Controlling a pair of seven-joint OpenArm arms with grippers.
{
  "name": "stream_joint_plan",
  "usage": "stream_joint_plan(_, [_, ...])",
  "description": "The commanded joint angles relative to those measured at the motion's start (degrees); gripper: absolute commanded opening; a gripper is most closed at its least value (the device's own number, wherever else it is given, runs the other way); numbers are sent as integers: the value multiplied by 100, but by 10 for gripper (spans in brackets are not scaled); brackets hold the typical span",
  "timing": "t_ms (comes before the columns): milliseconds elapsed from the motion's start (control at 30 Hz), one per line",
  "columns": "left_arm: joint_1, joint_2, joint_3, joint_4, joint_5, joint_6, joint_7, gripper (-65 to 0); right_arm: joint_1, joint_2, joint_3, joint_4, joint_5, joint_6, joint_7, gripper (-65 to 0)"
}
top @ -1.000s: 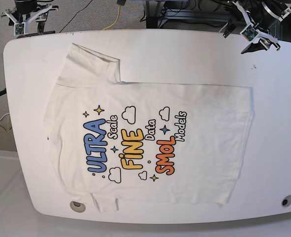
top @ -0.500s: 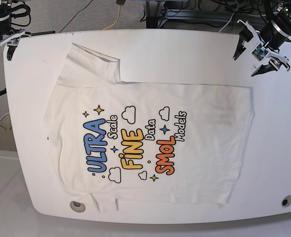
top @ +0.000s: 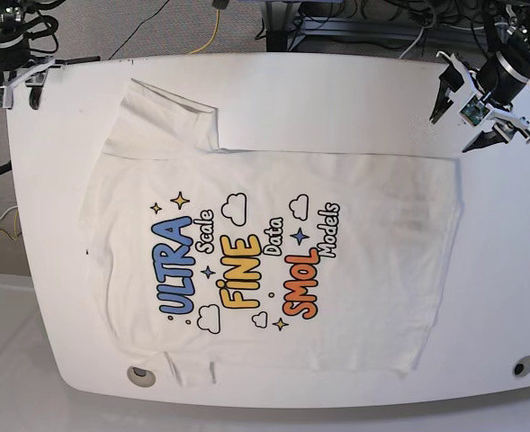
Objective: Fold the T-shirt properly
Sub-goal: 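Lower both grippers toward the shirt's shoulder corners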
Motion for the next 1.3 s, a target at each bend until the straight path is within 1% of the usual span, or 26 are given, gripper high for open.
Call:
stream_joint_plan(0, [51,-51,-49,202,-81,43,74,-295,-52,243,-117,-81,93,261,133,-352])
stream_joint_plan(100, [19,-43,25,261,-71,49,160,-294,-74,416,-280,-147,120,469,151,-352])
stream_joint_plan(167, [-23,-51,144,235,-43,78,121,-292,-36,512,-308,-138,123,560,142,-351])
stream_joint_plan(233, [-262,-80,591,23,121,243,-76,-271,143,774,-218,-4,80,822,265,-353])
stream_joint_plan(367, [-506,-151,1002,-280,357,434,-216,-257,288,954,-187,61,-10,878,256,-354])
stream_joint_plan(500, [-729,-209,1194,-557,491,496,-261,-255,378,1059,-199,76,-178,926,257,-355])
stream_joint_plan(567, [-929,-123,1299,-777,566,497,-282,-256,382,1101,-187,24,-471,909,244,-357])
stream_joint_plan(833, [-1053,151,1179,-840,552,513,-287,-255,451,1086,-182,148,-779,837,128,-358])
stream_joint_plan(900, [-1002,415,1088,-620,551,664,-166,-251,529,1082,-217,51,-847,853,92,-357])
stream_joint_plan(1033, [-1025,602,1035,-533,606,765,-17,-250,603,1138,-301,-10,-883,864,13,-359])
stream_joint_plan(1167, [-1080,690,1012,-500,696,793,123,-249,688,1245,-503,-121,-980,878,-78,-360])
stream_joint_plan(1267, [-1143,785,1023,-505,808,736,263,-258,803,1455,-964,-281,-1346,825,44,-362])
